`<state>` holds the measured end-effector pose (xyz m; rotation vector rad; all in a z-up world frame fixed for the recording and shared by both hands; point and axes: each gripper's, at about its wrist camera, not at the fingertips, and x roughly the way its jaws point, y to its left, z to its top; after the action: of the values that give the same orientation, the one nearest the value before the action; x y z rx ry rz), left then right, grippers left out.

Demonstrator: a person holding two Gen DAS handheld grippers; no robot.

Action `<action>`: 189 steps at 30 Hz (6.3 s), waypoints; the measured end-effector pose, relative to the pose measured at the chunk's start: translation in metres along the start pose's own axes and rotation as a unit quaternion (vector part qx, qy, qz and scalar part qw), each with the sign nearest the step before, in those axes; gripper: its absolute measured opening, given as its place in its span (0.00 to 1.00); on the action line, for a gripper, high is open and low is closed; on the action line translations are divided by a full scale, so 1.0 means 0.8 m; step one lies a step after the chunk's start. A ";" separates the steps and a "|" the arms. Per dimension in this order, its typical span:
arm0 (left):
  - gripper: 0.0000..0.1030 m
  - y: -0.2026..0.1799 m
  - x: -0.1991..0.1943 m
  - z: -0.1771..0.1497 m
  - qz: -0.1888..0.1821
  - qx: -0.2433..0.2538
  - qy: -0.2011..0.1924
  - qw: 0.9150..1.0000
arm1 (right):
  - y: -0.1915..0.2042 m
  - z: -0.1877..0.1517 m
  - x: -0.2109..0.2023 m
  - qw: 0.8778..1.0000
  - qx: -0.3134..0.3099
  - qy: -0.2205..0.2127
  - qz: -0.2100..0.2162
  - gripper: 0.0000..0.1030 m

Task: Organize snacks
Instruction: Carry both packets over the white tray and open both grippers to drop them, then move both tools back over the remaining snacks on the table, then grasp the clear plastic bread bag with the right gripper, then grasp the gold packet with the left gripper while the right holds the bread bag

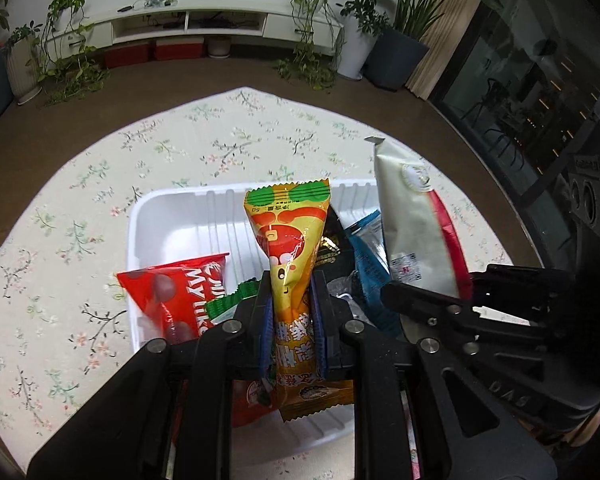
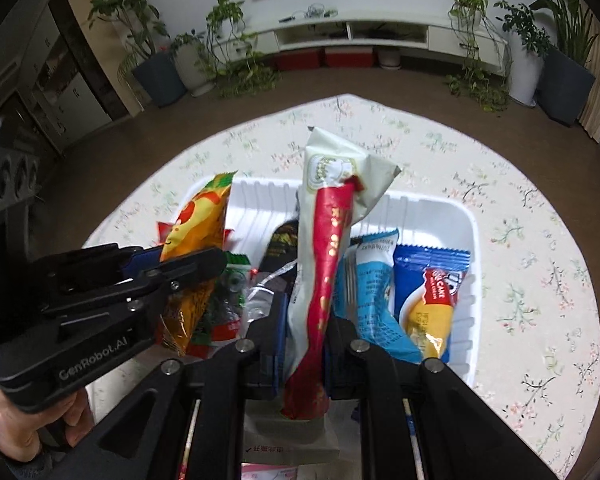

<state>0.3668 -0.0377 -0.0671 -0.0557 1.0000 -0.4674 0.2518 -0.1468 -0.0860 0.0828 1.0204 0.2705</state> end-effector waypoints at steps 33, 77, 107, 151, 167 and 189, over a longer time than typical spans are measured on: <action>0.67 0.005 -0.022 -0.022 0.024 0.001 -0.028 0.999 | -0.001 -0.018 -0.032 0.999 -0.011 -0.038 -0.035 0.58; 1.00 -0.070 -0.174 -0.320 -0.023 -0.022 -0.002 0.999 | 0.001 -0.250 -0.122 0.997 0.057 -0.051 -0.007 0.70; 0.73 -0.076 -0.120 -0.309 0.056 0.000 0.059 0.997 | -0.007 -0.258 -0.123 0.996 0.075 -0.052 -0.023 0.71; 0.77 -0.027 -0.159 -0.265 -0.044 0.276 0.076 0.957 | 0.152 -0.263 -0.059 0.953 -0.268 0.119 0.070 0.54; 0.77 -0.082 -0.107 -0.219 -0.073 0.394 0.114 0.909 | 0.147 -0.282 -0.073 0.944 -0.277 0.166 0.066 0.24; 0.35 -0.072 -0.018 -0.198 -0.035 0.357 0.202 0.911 | 0.113 -0.302 -0.091 0.951 -0.251 0.161 0.079 0.25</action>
<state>0.2099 -0.0574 -0.1277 0.6910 1.1763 -0.9143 -0.0067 -0.0929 -0.1344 -0.3539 1.2407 0.6993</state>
